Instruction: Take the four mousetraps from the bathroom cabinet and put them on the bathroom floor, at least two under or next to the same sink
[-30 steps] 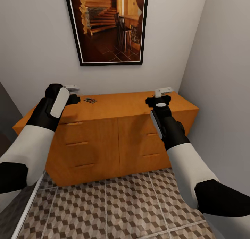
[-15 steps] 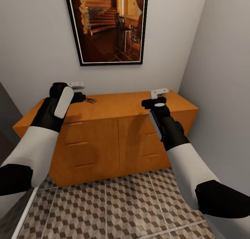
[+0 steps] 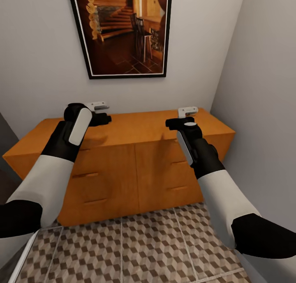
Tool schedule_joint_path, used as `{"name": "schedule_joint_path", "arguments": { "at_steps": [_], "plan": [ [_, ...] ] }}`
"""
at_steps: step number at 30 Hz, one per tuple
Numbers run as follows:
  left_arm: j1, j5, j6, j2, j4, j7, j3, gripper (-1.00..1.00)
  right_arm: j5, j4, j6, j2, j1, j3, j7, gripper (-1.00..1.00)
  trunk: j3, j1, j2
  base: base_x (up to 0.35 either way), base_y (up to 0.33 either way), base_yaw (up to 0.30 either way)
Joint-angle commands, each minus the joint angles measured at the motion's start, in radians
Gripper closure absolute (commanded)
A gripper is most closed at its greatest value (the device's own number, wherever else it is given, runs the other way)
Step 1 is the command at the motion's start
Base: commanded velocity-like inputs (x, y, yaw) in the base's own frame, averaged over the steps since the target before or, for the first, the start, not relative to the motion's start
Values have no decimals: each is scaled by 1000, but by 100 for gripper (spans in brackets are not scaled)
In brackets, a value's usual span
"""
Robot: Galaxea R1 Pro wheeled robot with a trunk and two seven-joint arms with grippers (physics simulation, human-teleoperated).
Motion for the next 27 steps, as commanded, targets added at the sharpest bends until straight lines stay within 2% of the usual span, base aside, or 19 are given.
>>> {"name": "schedule_joint_path", "arguments": {
  "at_steps": [1, 8, 17, 20, 24, 27],
  "plan": [
    [0, 11, 3, -1, -2, 1, -3, -100, -1, -1, 6, 0, -1, 2, -5, -100, -1, 0, 0, 279, -147, 0],
    [1, 12, 5, -8, -31, -14, -3, -100, 2, -6, 8, 0, -1, 2, -8, -100, -1, 0, 0, 257, -113, 0],
    [5, 13, 7, -10, -62, -16, -4, -100, 2, -6, 8, 4, 0, 2, -36, -100, -1, 0, 0, 51, -22, 0],
    [9, 12, 7, -10, -64, -15, -4, -100, 2, -6, 8, 6, 0, 2, -69, -100, -1, 0, 0, 7, -3, 0],
    [13, 12, 7, -8, -66, -15, -4, -100, 1, -7, 8, 7, 2, 2, -147, -100, -1, 0, 0, 2, -1, 0],
    [14, 12, 7, -8, -66, -15, -4, -100, 1, -8, 7, 7, 2, 2, -165, -100, -1, 0, 0, 0, 0, 0]
  ]
}}
